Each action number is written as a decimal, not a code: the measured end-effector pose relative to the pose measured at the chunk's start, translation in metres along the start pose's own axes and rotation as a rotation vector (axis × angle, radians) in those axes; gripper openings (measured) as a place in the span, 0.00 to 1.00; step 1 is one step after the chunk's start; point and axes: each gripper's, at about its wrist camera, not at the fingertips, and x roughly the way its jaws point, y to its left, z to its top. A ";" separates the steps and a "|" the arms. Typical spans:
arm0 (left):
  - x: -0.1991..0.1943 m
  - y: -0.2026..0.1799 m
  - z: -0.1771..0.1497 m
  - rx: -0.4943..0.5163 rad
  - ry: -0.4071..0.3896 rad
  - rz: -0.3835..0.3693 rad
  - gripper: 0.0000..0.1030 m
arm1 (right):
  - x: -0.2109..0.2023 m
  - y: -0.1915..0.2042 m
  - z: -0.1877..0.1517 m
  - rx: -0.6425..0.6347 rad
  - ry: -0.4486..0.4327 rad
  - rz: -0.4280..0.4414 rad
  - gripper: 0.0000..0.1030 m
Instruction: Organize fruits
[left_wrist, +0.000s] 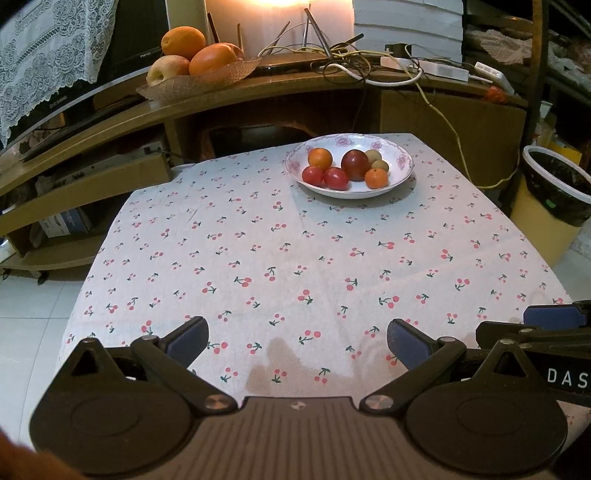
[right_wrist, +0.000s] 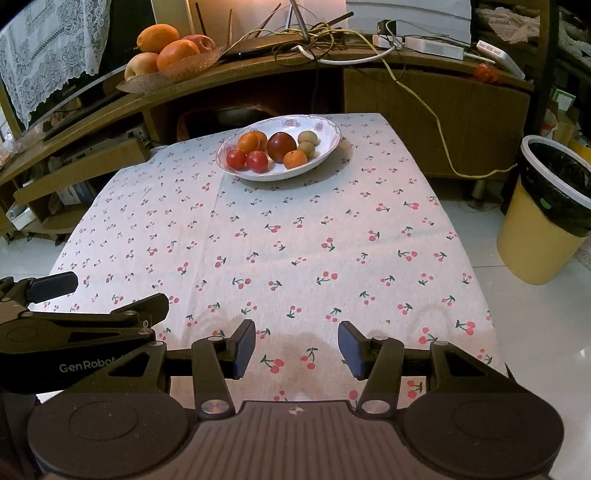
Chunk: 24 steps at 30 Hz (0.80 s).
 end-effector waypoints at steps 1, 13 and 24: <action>0.000 0.000 0.000 -0.001 0.000 0.001 1.00 | 0.000 0.000 0.000 0.000 0.000 0.000 0.51; 0.001 0.000 -0.002 0.003 0.006 0.011 1.00 | 0.002 0.001 -0.003 -0.003 0.003 -0.002 0.51; 0.001 -0.001 -0.002 0.004 0.007 0.013 1.00 | 0.002 0.001 -0.002 -0.004 0.003 -0.003 0.51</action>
